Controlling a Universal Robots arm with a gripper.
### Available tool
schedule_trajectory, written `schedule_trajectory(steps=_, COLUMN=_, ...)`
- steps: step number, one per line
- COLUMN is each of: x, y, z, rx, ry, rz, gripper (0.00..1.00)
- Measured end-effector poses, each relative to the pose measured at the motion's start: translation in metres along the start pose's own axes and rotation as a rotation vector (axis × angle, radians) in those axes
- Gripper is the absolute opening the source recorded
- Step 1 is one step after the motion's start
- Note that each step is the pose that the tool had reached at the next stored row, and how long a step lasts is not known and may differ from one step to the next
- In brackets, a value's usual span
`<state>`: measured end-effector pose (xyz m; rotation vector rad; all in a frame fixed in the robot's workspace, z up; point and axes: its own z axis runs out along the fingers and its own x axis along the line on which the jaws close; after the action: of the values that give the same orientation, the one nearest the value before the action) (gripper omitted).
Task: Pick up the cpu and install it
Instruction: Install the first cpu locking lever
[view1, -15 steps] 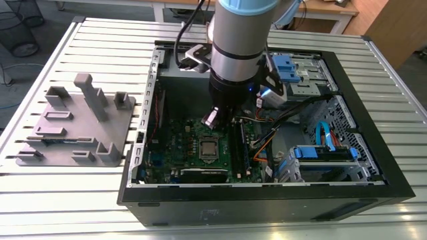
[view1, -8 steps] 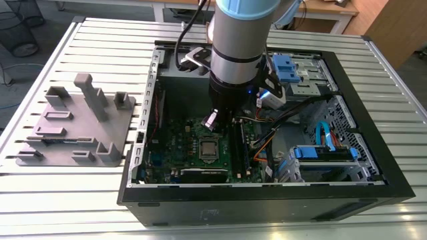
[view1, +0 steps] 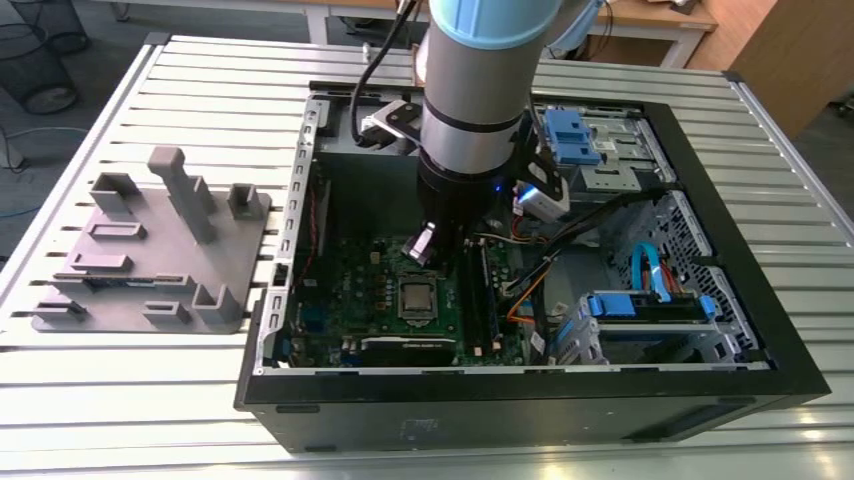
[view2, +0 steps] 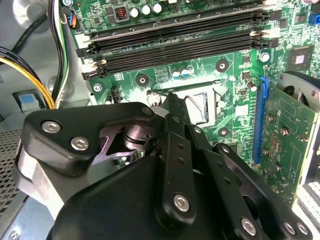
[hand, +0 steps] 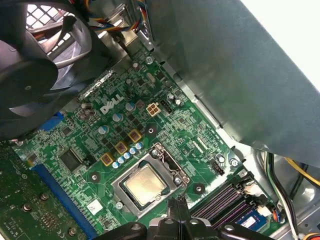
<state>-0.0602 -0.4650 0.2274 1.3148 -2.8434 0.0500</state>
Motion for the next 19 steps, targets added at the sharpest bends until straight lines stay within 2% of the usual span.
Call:
schedule_trajectory(steps=4, x=0.0005, y=-0.0004, z=0.0018, rx=0.0023, ry=0.0025, rz=0.000, gripper=0.11)
schedule_trajectory(steps=7, x=0.0011, y=-0.0009, z=0.0036, rx=0.0058, ry=0.0069, rz=0.003, gripper=0.11)
schedule_trajectory(steps=14, x=0.0027, y=-0.0014, z=0.0085, rx=0.0185, ry=0.0226, rz=0.017, gripper=0.11)
schedule_trajectory(steps=19, x=0.0033, y=-0.0018, z=0.0121, rx=0.0309, ry=0.0378, rz=0.030, gripper=0.11)
